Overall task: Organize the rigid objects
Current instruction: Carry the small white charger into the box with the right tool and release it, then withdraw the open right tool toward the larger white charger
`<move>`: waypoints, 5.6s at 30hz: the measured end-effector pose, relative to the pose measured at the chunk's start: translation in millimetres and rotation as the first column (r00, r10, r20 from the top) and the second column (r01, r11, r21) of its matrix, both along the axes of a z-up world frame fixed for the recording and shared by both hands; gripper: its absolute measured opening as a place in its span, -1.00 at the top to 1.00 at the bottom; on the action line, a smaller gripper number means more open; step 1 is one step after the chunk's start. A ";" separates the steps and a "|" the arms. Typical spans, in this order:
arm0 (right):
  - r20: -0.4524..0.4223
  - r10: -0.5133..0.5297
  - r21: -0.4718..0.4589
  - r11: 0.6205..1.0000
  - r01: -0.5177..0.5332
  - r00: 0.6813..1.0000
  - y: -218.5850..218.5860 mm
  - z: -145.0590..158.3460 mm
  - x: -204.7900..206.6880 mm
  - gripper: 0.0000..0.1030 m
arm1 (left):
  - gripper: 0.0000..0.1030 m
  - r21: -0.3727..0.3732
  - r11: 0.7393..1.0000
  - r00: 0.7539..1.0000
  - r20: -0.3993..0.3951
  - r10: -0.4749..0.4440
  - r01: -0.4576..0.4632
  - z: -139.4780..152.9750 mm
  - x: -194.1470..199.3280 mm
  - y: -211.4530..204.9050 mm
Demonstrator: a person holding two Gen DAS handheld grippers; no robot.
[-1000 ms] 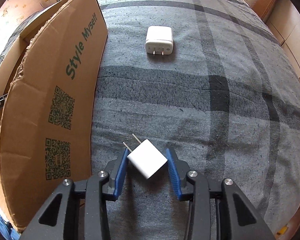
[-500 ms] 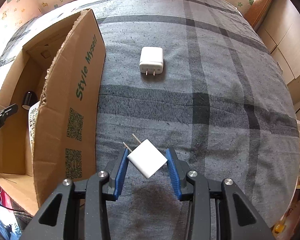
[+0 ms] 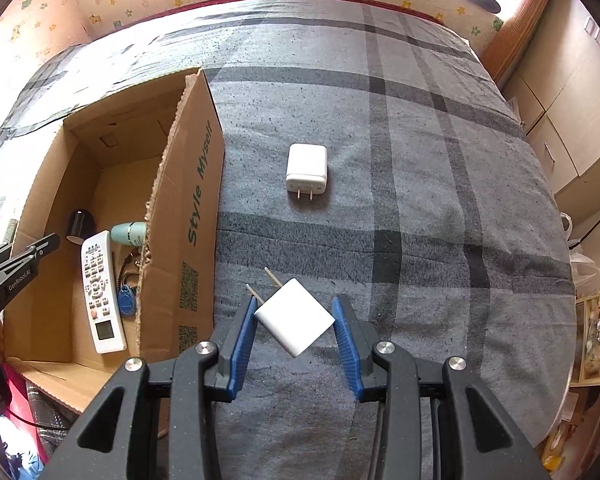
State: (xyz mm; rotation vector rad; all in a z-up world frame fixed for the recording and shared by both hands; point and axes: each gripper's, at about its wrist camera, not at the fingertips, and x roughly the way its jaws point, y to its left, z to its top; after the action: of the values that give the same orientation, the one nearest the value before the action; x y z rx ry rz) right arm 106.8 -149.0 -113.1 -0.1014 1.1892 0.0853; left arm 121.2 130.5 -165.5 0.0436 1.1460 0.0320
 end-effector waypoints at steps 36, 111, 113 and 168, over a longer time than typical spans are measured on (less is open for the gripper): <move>0.031 0.198 0.045 0.979 -0.199 0.980 130.2 23.9 25.4 0.20 | 0.70 -0.015 1.000 1.000 0.003 -0.003 0.003 -2.8 -1.2 4.9; 0.052 0.080 0.054 0.995 -0.083 0.995 81.4 30.2 39.9 -0.30 | 0.70 -0.011 1.000 1.000 0.003 -0.010 0.010 -1.6 -2.4 4.0; 0.056 0.068 0.055 0.996 -0.071 0.996 72.8 30.3 40.7 -0.37 | 0.70 -0.015 1.000 1.000 0.004 -0.009 0.010 -1.5 -2.3 4.4; -0.011 -0.052 0.035 0.998 0.052 0.999 -15.0 -91.4 156.2 -0.93 | 0.70 0.011 1.000 1.000 -0.008 -0.023 0.023 -5.2 -0.8 0.9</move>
State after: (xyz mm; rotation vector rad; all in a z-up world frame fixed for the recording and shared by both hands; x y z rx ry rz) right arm 263.1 -164.0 -204.5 -0.0391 1.1996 0.0612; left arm 120.5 131.4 -170.7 0.0665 1.1532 0.0180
